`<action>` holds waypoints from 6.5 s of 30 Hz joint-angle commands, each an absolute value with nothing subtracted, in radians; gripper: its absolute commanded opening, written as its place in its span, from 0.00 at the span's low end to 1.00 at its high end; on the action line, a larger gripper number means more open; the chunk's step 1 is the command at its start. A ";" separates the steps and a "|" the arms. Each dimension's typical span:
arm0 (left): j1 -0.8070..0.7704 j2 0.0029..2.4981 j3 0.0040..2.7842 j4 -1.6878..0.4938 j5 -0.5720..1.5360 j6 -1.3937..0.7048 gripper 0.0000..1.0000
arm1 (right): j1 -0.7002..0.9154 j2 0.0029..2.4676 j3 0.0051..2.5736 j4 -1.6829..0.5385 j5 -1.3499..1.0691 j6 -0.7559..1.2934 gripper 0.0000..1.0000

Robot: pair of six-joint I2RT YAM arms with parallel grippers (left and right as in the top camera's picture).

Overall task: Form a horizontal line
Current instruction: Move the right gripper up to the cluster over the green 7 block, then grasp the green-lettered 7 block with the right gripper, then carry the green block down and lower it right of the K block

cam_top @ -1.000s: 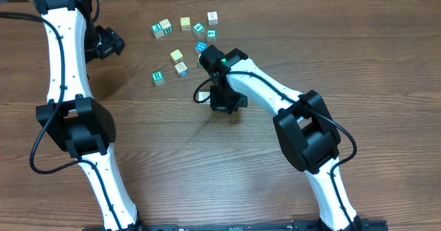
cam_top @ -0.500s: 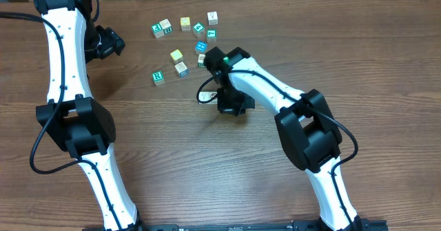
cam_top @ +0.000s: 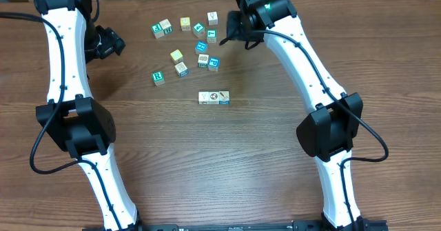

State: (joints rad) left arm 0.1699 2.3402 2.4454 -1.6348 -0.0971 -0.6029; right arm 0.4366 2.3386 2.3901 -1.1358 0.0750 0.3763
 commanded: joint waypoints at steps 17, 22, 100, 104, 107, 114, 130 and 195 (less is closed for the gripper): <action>0.163 2.334 2.443 -1.637 -0.099 -0.606 1.00 | 0.467 2.654 2.368 -0.598 0.081 0.297 0.62; 0.163 2.334 2.443 -1.637 -0.099 -0.606 1.00 | 0.471 2.694 2.366 -0.570 0.081 0.285 0.62; 0.163 2.334 2.443 -1.637 -0.099 -0.606 1.00 | 0.436 2.579 2.363 -0.929 0.124 0.227 0.27; 0.163 2.334 2.443 -1.637 -0.099 -0.606 1.00 | 0.436 2.579 2.364 -0.928 0.124 0.226 0.46; 0.163 2.334 2.443 -1.637 -0.099 -0.606 1.00 | 0.436 2.579 2.363 -0.926 0.124 0.226 0.36; 0.163 2.334 2.443 -1.637 -0.099 -0.606 0.99 | 0.436 2.559 2.365 -0.942 0.123 0.227 0.25; 0.163 2.334 2.443 -1.637 -0.099 -0.606 1.00 | 0.436 2.313 2.364 -1.366 0.123 0.369 0.23; 0.163 2.334 2.443 -1.637 -0.099 -0.606 1.00 | 0.424 2.309 1.997 -1.227 0.083 0.449 0.22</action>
State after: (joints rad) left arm 0.1699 2.3402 2.4454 -1.6348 -0.0971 -0.6029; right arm 0.4278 2.3238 1.9446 -1.1881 0.0822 0.4450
